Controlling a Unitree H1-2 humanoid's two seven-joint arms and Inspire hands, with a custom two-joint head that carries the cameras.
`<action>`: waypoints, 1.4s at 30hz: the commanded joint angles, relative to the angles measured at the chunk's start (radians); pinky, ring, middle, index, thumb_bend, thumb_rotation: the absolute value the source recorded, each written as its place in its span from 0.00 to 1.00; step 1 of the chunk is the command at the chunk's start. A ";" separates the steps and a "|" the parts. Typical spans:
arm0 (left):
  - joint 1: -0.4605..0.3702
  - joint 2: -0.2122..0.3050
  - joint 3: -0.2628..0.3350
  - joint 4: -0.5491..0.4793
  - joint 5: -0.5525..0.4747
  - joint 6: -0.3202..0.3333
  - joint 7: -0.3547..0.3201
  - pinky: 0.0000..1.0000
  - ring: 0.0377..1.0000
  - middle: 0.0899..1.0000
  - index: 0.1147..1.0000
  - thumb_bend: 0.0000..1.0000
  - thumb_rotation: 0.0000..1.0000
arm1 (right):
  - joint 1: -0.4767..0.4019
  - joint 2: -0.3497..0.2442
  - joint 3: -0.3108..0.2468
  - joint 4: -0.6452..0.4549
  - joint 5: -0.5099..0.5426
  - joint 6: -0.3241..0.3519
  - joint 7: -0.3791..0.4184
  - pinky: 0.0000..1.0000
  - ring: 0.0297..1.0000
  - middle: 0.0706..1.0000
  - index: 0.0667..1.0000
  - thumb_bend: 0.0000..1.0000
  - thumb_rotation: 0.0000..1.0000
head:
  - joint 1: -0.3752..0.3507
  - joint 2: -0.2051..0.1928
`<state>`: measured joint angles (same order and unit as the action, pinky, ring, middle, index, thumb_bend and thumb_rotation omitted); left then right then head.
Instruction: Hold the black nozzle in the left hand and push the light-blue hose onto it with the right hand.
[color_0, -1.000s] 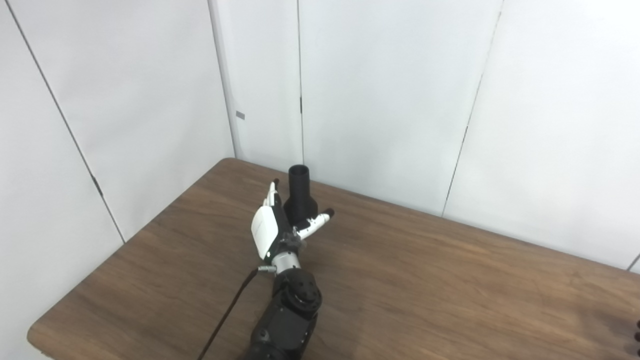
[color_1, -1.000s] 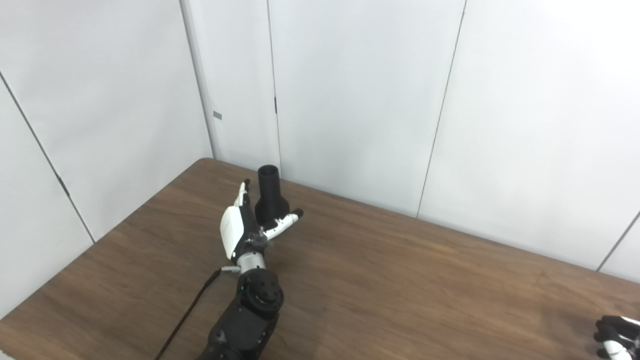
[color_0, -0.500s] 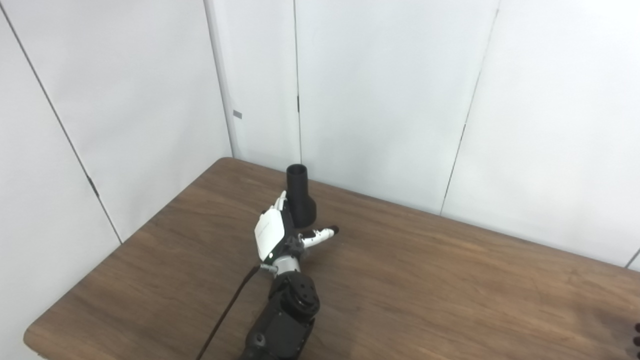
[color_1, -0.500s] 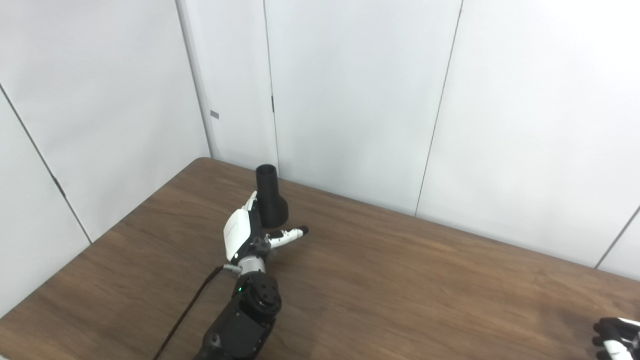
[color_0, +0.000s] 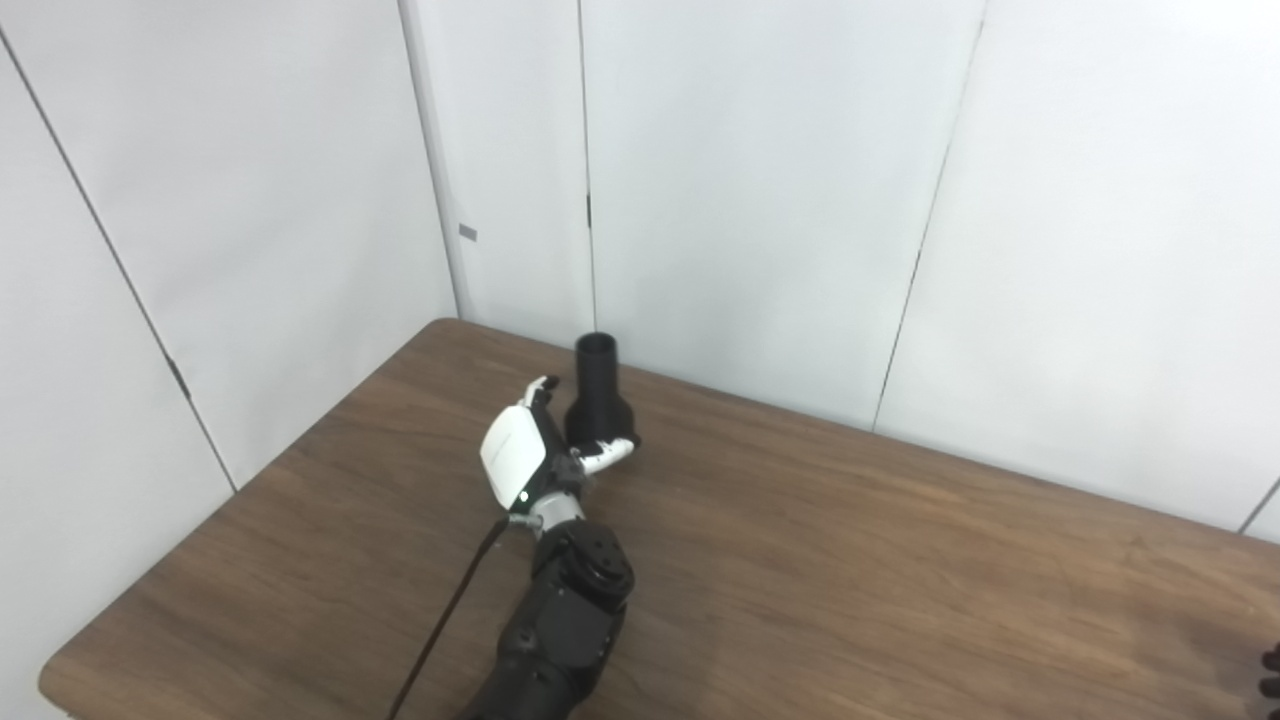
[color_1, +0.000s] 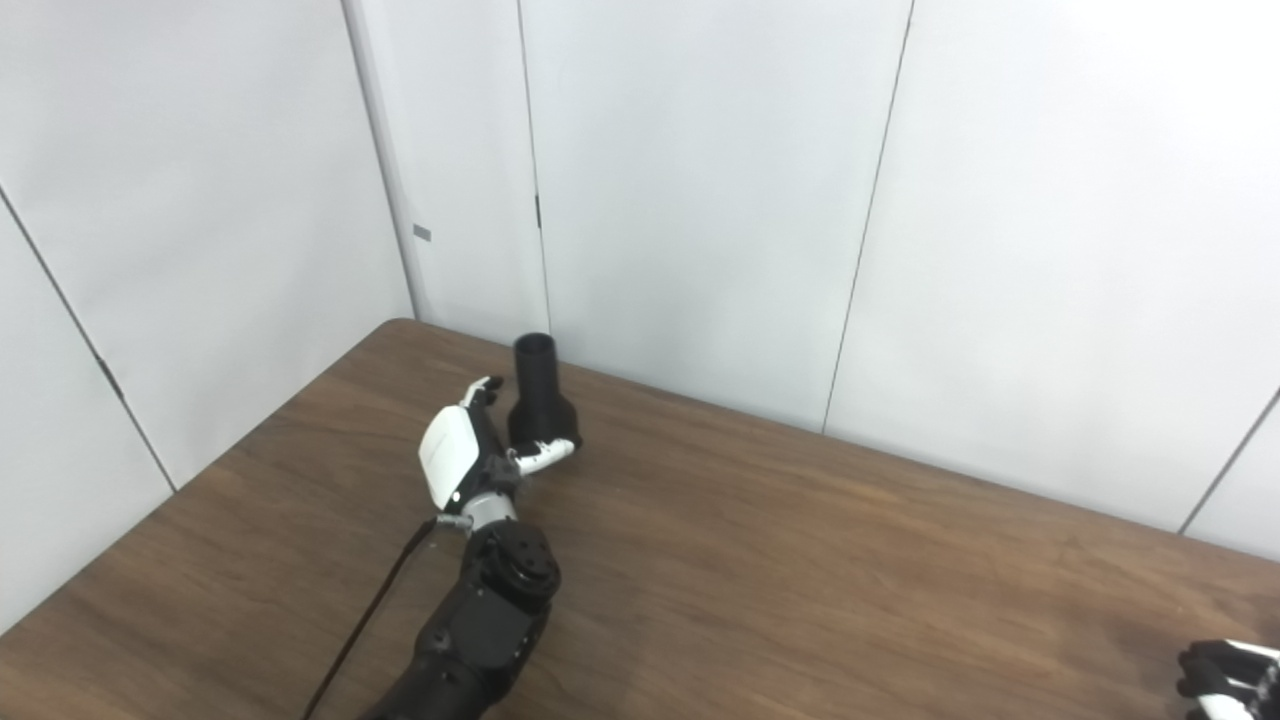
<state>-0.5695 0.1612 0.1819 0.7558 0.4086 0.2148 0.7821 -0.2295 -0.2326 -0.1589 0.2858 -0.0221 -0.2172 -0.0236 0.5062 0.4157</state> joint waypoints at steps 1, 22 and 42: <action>0.075 0.000 0.017 0.097 -0.048 0.027 -0.007 0.89 0.83 0.81 0.79 0.90 0.12 | 0.027 0.006 0.003 0.008 0.003 -0.007 -0.007 0.39 0.51 0.54 0.50 0.68 0.60 | -0.001 0.002; 0.146 0.083 -0.220 -0.075 0.048 0.241 -0.322 1.00 0.84 0.76 0.72 1.00 0.22 | 0.046 0.016 0.014 -0.033 -0.026 0.018 -0.013 0.42 0.53 0.56 0.53 0.48 0.55 | -0.028 0.018; 0.112 0.058 -0.097 0.112 0.010 0.014 -0.159 0.98 0.75 0.65 0.57 0.86 0.04 | 0.071 0.033 0.008 -0.126 0.110 0.104 0.058 0.44 0.56 0.58 0.54 0.46 0.39 | -0.048 0.033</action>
<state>-0.5584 0.2423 0.0894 0.7823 0.4499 0.2165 0.6392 -0.1631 -0.1991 -0.1530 0.1732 0.0856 -0.1100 0.0315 0.4587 0.4479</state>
